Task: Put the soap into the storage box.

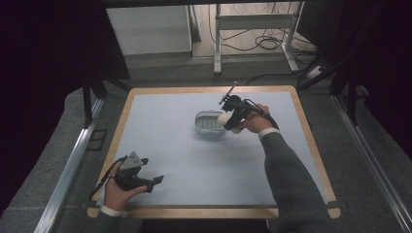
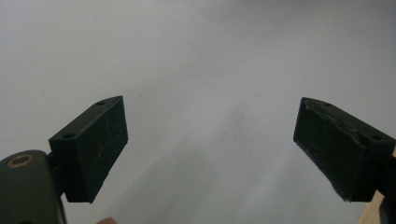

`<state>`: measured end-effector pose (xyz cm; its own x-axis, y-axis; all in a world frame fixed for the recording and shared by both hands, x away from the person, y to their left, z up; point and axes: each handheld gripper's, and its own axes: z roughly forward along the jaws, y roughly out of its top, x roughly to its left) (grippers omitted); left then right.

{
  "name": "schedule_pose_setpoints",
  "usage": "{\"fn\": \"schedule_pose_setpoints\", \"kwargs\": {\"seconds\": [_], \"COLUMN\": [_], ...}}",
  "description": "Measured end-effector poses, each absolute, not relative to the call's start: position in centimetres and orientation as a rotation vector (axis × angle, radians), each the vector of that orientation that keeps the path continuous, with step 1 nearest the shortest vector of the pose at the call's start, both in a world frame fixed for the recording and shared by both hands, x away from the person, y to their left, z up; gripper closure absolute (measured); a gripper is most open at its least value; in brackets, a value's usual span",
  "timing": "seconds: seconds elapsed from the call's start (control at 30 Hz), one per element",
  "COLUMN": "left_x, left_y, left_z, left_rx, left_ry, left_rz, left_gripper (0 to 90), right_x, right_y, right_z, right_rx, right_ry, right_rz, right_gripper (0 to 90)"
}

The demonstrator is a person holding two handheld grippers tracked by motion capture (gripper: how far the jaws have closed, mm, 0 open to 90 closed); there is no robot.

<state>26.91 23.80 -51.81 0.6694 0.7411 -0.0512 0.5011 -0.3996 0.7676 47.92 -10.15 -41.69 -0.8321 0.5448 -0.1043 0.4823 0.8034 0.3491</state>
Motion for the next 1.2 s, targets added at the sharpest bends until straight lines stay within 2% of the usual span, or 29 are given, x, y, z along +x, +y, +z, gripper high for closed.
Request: {"fn": "schedule_pose_setpoints", "kwargs": {"seconds": [1.2], "left_x": [27.0], "left_y": [23.8], "left_z": [-51.9], "left_rx": [2.087], "left_ry": [0.957], "left_rz": [0.377], "left_gripper": [10.5], "right_x": [50.9], "right_y": [-7.0], "right_z": [-41.9], "right_rx": [0.710], "right_ry": [2.819], "right_rz": [0.452], "right_gripper": [49.6]}}
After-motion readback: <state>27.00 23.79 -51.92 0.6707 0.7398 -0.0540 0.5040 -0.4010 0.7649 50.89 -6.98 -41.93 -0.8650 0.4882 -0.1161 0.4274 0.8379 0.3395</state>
